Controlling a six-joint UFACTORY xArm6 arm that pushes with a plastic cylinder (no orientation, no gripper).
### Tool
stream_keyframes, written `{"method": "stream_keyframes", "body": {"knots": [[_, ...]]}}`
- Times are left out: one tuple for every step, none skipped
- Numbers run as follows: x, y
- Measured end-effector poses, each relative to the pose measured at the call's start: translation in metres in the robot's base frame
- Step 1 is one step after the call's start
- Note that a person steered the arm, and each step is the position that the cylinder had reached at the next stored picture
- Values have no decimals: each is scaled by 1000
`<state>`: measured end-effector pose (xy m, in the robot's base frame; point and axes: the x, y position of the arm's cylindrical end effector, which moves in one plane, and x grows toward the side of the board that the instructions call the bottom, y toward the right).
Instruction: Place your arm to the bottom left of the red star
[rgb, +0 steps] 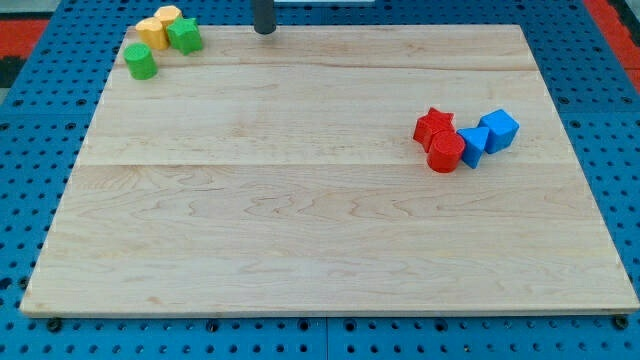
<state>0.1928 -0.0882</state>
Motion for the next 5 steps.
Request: {"method": "stream_keyframes", "body": {"knots": [[-1,-8],[-1,-8],[-1,-6],[6,-1],[69,18]]}}
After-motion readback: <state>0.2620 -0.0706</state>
